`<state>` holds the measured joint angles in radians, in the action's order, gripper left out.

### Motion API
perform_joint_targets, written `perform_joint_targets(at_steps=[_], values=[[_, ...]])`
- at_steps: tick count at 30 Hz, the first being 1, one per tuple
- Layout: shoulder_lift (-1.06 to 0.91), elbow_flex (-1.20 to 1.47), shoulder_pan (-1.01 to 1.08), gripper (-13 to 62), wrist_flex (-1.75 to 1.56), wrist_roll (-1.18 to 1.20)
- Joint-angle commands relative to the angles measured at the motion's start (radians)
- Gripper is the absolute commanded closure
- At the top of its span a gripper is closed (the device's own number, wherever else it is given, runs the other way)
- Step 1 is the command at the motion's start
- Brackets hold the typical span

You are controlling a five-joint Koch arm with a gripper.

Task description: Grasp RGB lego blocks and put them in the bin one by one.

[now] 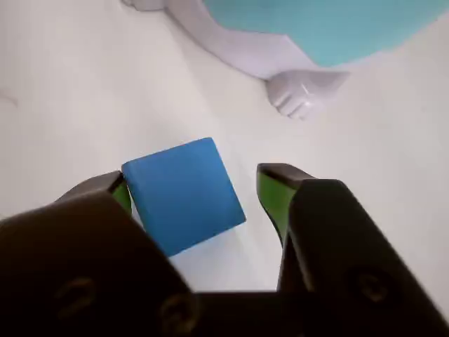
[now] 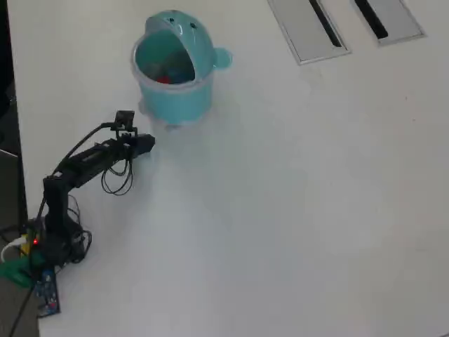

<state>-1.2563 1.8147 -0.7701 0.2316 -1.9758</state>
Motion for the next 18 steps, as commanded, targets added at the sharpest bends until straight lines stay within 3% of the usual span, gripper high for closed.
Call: perform_joint_targets(at_steps=[1, 14, 18], values=[[-0.011, -0.046, 0.008, 17.2, -0.009, 0.0], [-0.012, 0.017, -0.006, 28.1, -0.02, -0.011], [-0.055, 0.008, -0.012, 39.3, -0.021, 0.0]])
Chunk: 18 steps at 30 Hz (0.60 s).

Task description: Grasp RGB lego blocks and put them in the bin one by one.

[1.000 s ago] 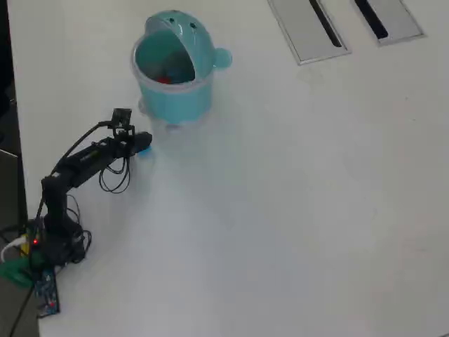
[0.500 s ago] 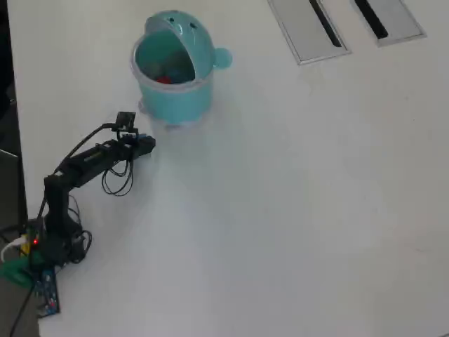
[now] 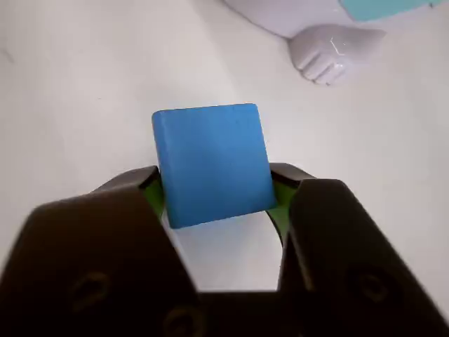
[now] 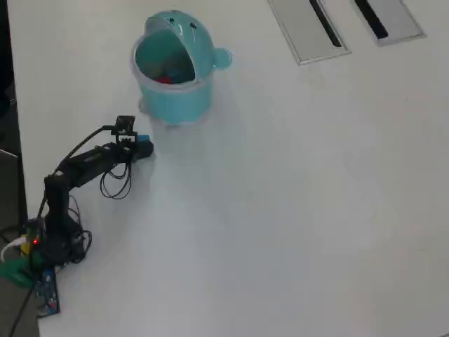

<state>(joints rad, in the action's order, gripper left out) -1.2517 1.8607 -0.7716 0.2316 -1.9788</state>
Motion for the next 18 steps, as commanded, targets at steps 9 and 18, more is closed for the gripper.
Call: perform_joint_targets(at_steps=[9, 18], values=[[-0.178, -0.035, -0.021, 48.4, -0.055, 0.029], [-0.367, -0.126, -0.091, 48.5, -0.04, 0.282]])
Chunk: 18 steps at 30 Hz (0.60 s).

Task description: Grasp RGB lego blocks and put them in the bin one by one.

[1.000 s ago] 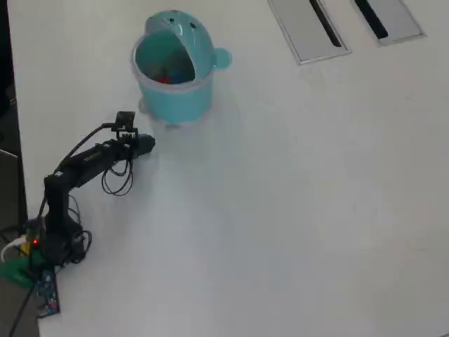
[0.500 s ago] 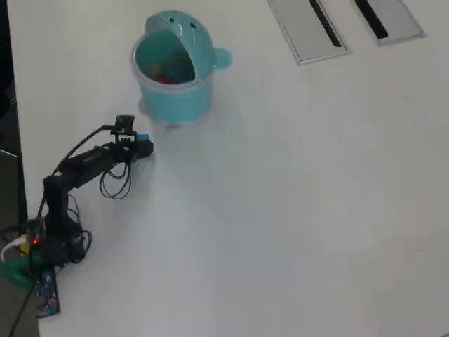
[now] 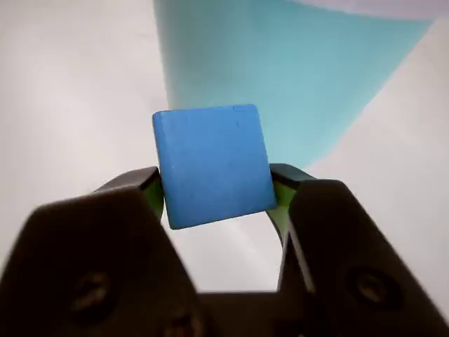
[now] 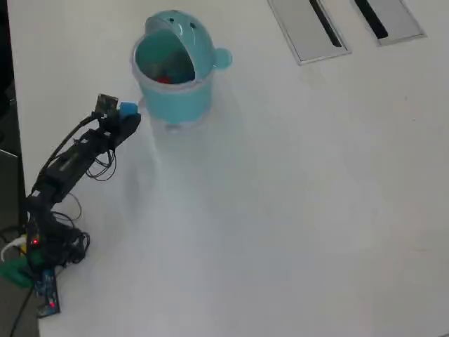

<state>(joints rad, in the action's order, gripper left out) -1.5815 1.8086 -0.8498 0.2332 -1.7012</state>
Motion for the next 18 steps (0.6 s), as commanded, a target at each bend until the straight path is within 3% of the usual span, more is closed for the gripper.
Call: perform_joint_targets(at_steps=[1, 6, 12, 18], values=[[-0.048, -0.101, -0.012, 48.5, -0.025, 0.012], [-0.08, -0.351, -0.012, 48.6, 0.026, 0.064], [0.106, -0.738, -0.067, 48.5, 0.017, 0.12], [0.176, -0.824, -0.067, 48.5, 0.009, 0.129]])
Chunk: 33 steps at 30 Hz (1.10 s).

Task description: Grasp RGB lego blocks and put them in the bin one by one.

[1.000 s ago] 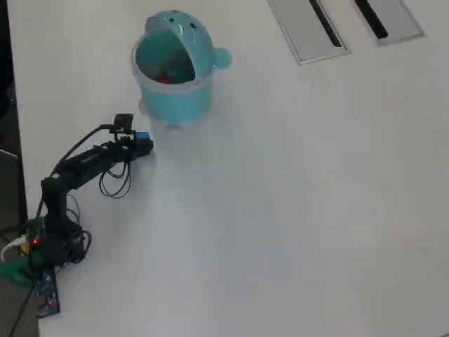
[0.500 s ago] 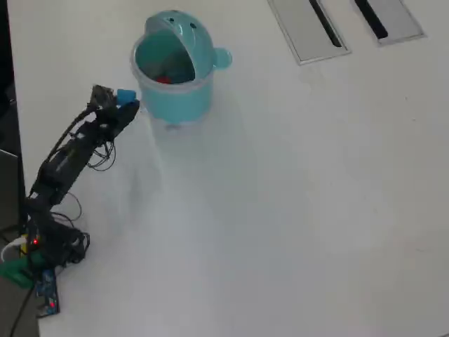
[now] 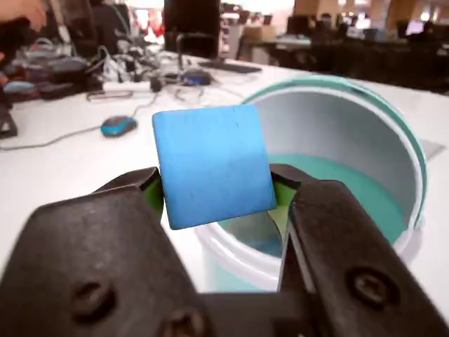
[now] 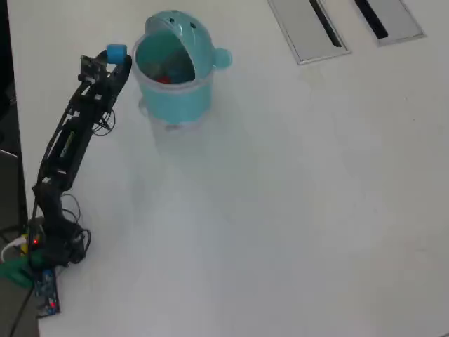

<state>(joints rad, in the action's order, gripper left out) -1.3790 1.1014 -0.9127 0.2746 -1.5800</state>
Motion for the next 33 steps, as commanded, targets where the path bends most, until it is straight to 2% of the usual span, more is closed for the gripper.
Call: perform_joint_targets(at_steps=[1, 3, 9, 23, 24, 25, 28, 30, 33], values=[[-0.009, -0.129, -0.005, 48.5, -0.051, 0.017], [0.092, -0.227, -0.02, 48.5, -0.097, 0.021], [0.238, -0.413, -0.017, 48.5, -0.114, 0.021], [0.367, -0.42, 0.072, 48.0, -0.244, 0.015], [0.383, -0.439, 0.081, 45.4, -0.244, 0.011], [0.417, -0.436, 0.095, 37.6, -0.252, -0.032], [0.431, -0.423, 0.103, 29.3, -0.273, -0.077], [0.431, -0.42, 0.106, 27.9, -0.273, -0.083], [0.43, -0.419, 0.11, 22.1, -0.273, -0.091]])
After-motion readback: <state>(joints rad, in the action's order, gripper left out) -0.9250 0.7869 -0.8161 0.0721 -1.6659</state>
